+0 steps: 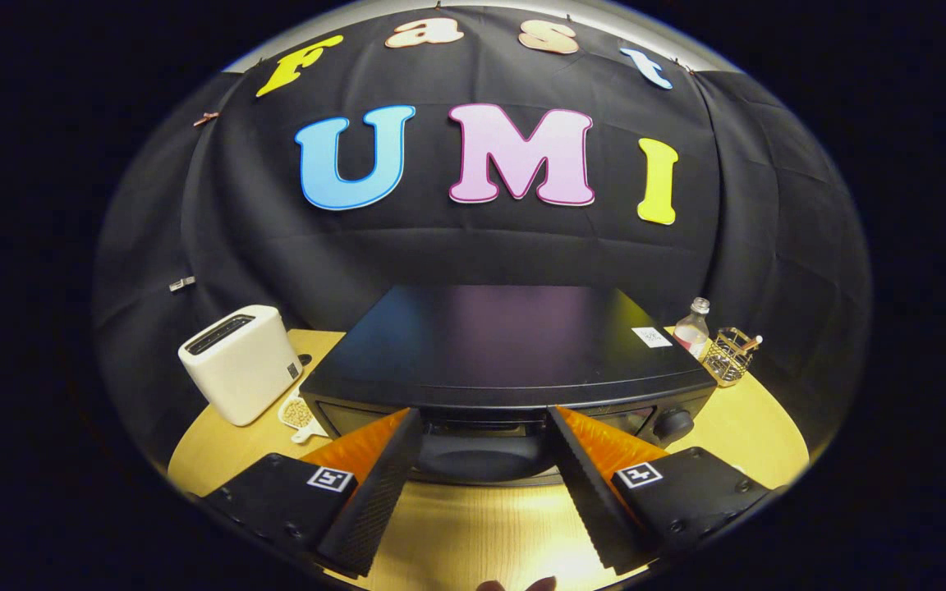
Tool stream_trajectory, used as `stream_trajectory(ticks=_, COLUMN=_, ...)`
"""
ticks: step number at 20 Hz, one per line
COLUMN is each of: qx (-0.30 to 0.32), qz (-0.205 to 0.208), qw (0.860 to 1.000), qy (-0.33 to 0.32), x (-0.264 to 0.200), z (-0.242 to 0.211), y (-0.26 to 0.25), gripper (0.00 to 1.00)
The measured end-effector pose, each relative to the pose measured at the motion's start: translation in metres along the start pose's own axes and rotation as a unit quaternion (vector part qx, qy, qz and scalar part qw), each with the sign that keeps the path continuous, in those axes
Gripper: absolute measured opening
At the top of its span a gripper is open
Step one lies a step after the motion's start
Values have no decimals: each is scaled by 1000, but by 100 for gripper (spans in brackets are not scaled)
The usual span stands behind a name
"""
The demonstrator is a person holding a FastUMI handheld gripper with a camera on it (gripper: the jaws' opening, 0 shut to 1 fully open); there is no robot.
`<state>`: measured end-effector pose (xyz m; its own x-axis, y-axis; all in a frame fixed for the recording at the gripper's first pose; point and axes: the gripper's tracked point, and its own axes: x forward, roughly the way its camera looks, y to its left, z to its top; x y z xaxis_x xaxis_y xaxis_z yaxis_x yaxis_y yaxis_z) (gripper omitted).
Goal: Open the toaster oven, put the food inside, and close the toaster oven door.
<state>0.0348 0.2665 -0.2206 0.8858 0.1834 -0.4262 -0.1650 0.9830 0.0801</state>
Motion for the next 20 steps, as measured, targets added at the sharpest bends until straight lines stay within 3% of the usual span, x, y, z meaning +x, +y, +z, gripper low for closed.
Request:
stream_trajectory(ticks=11, qx=-5, qz=-5, qw=1000, qy=16, x=-43, z=-42, y=3, gripper=100)
stream_trajectory(ticks=20, qx=1, qz=4, qw=998, qy=67, x=-62, z=-95, y=6, gripper=99)
